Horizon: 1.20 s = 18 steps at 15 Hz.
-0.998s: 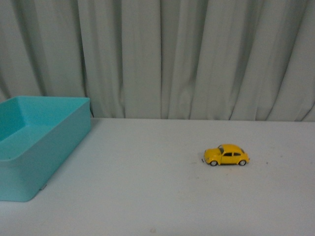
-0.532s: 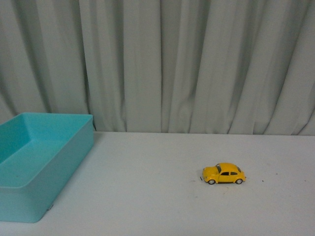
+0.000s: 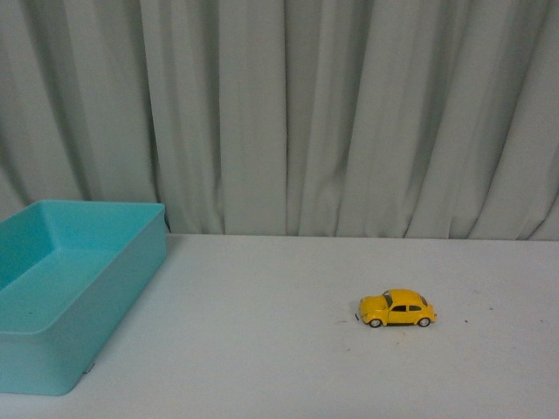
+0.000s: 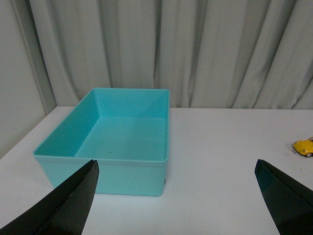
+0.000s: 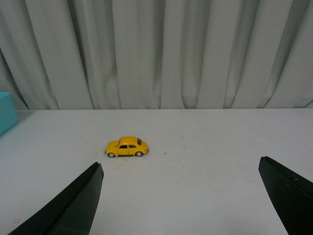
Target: Wind up and store yellow beetle toy
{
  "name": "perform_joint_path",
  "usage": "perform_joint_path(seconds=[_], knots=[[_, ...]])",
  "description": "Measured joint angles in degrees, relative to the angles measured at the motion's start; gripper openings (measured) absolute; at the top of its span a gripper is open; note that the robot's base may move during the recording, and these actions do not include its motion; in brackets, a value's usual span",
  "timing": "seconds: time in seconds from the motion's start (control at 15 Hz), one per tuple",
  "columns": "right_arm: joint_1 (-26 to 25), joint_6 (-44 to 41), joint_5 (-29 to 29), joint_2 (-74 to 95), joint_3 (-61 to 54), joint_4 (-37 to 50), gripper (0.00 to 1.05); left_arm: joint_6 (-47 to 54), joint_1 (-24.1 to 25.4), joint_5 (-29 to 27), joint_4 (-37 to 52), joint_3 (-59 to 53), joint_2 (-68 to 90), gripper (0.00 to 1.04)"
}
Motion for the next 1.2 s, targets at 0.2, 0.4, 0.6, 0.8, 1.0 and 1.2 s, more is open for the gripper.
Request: perform_joint_path(seconds=[0.2, 0.4, 0.6, 0.8, 1.0, 1.2], knots=[[0.0, 0.0, 0.0, 0.0, 0.0, 0.0, 0.98, 0.0, 0.0, 0.0, 0.0, 0.0, 0.0, 0.98], [0.0, 0.0, 0.0, 0.0, 0.0, 0.0, 0.98, 0.0, 0.0, 0.0, 0.0, 0.0, 0.0, 0.98], [0.0, 0.0, 0.0, 0.0, 0.0, 0.0, 0.98, 0.0, 0.0, 0.0, 0.0, 0.0, 0.0, 0.98], [0.0, 0.0, 0.0, 0.0, 0.0, 0.0, 0.98, 0.0, 0.0, 0.0, 0.0, 0.0, 0.0, 0.98], [0.0, 0.0, 0.0, 0.0, 0.0, 0.0, 0.98, 0.0, 0.0, 0.0, 0.0, 0.0, 0.0, 0.98], [0.0, 0.0, 0.0, 0.0, 0.0, 0.0, 0.98, 0.0, 0.0, 0.0, 0.0, 0.0, 0.0, 0.98]])
